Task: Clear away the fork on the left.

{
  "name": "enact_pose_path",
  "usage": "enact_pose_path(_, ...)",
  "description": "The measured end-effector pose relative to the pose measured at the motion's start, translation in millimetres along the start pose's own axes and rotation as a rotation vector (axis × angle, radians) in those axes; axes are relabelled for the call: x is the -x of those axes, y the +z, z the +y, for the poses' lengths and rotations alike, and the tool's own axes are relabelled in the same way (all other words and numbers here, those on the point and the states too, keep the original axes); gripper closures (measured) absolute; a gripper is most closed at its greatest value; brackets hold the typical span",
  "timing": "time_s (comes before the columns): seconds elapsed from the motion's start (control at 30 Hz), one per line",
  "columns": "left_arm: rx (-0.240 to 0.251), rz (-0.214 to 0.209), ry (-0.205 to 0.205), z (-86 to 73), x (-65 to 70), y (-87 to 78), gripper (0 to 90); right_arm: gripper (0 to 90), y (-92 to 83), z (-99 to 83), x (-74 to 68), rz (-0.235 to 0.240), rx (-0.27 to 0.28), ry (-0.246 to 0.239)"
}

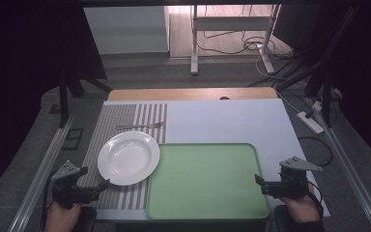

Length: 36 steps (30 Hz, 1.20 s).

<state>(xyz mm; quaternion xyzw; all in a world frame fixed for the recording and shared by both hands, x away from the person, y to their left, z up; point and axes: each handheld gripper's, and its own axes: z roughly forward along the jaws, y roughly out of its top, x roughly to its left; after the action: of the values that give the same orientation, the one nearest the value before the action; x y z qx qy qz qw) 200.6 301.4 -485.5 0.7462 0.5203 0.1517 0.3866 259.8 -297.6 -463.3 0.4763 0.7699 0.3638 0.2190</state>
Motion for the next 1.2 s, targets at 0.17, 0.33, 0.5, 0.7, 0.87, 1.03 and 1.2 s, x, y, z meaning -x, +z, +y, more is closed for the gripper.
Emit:
enact_pose_path(0.17,-0.027,0.013,0.02,1.1,3.3,1.6,0.0,0.0,2.8,0.8,3.1,0.012,-0.011,0.009)
enact_pose_path(0.33,-0.022,0.014,0.019,-0.5,2.4,0.1,0.0,0.0,2.4,1.2,1.5,0.018,-0.008,0.002)
enact_pose_path(0.5,-0.008,-0.01,0.002,-1.6,-1.0,-1.2,0.0,0.0,3.0,1.7,-1.8,0.016,-0.011,-0.023)
enact_pose_path(0.7,-0.036,-0.002,0.04,0.2,2.9,2.0,0.0,0.0,2.7,1.8,-0.4,0.022,-0.005,-0.014)
enact_pose_path(0.87,-0.065,0.007,0.055,2.0,4.5,5.3,0.2,0.0,2.3,1.7,-0.9,0.028,-0.004,-0.017)
enact_pose_path(1.03,-0.073,0.006,0.054,3.3,4.5,6.7,0.5,0.0,1.0,0.8,-0.8,0.029,-0.001,-0.019)
enact_pose_path(1.2,-0.06,0.003,0.035,5.6,5.0,6.6,0.0,0.0,0.7,0.5,-0.6,0.028,-0.002,-0.019)
